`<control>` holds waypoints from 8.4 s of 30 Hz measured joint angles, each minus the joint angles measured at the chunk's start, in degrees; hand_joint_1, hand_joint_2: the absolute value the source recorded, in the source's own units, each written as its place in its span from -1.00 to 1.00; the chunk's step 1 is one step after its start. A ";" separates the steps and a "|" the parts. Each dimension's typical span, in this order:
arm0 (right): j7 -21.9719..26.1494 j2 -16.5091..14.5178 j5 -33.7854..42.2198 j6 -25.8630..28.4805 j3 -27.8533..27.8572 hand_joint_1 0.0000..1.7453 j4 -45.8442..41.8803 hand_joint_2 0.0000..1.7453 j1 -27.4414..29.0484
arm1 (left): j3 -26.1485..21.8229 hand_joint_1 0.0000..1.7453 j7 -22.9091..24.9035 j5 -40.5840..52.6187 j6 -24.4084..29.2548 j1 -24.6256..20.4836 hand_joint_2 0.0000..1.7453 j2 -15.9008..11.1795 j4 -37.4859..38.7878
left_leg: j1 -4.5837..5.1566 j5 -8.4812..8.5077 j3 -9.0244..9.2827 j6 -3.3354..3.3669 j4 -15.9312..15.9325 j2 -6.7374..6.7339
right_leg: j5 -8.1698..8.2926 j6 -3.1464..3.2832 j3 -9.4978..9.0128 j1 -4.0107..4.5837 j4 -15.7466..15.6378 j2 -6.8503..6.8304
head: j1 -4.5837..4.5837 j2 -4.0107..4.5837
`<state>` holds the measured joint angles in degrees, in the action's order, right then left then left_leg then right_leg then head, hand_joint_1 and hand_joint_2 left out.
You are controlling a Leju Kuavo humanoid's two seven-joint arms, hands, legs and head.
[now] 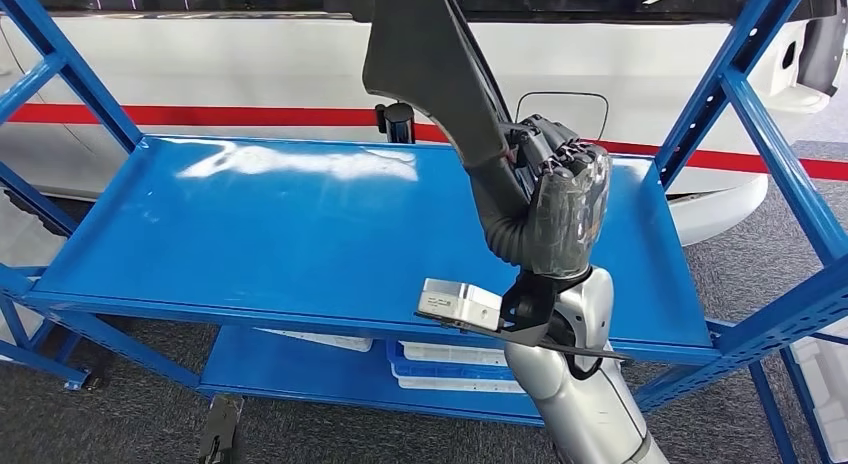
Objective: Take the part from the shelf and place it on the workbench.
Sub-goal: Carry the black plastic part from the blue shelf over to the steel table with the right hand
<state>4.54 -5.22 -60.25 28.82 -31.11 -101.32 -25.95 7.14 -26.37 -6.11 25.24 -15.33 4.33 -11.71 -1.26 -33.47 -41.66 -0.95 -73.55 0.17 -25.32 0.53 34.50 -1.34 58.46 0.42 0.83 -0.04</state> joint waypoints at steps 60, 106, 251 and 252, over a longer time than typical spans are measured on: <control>3.53 7.57 16.31 -3.06 7.56 1.00 -11.33 1.00 7.71 | -2.92 -1.00 -3.00 -5.26 -19.82 0.46 -1.00 2.51 -2.59 | 0.97 5.59 0.43 0.96 8.90 -0.28 | -3.23 0.17 -5.59 0.40 -1.98 -0.65 | 0.04 0.00; 6.80 8.09 27.24 -5.02 14.82 1.00 -7.23 1.00 9.59 | -4.91 -1.00 -4.45 -4.23 -19.46 1.61 -1.00 2.33 -3.61 | 0.85 7.83 8.54 4.17 15.96 -0.18 | -4.55 -2.66 4.87 0.45 7.36 -0.80 | -0.19 0.00; 10.80 4.48 28.16 -9.33 17.74 1.00 6.96 1.00 2.10 | -19.06 -1.00 -12.25 -0.02 -21.50 4.25 -1.00 1.82 -5.17 | -1.39 5.85 1.79 -1.85 6.58 -0.81 | -0.83 -1.38 -3.73 -1.30 -2.52 -3.36 | 0.04 0.00; 10.80 4.47 28.13 -9.26 17.74 1.00 6.93 1.00 2.12 | -19.06 -1.00 -12.25 -0.01 -21.51 4.15 -1.00 1.88 -5.17 | -1.62 6.87 4.60 -2.17 10.70 -1.89 | -0.93 -1.84 -3.55 -1.15 -2.26 -3.75 | 0.15 0.00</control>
<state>15.34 -0.75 -32.12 19.56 -13.38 -94.38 -23.83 -11.92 -38.62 -6.11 3.73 -11.19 6.21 -16.88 -2.89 -26.61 -37.06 -3.12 -62.85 -1.73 -26.24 -1.32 30.95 -2.49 56.20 -3.32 0.98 -0.04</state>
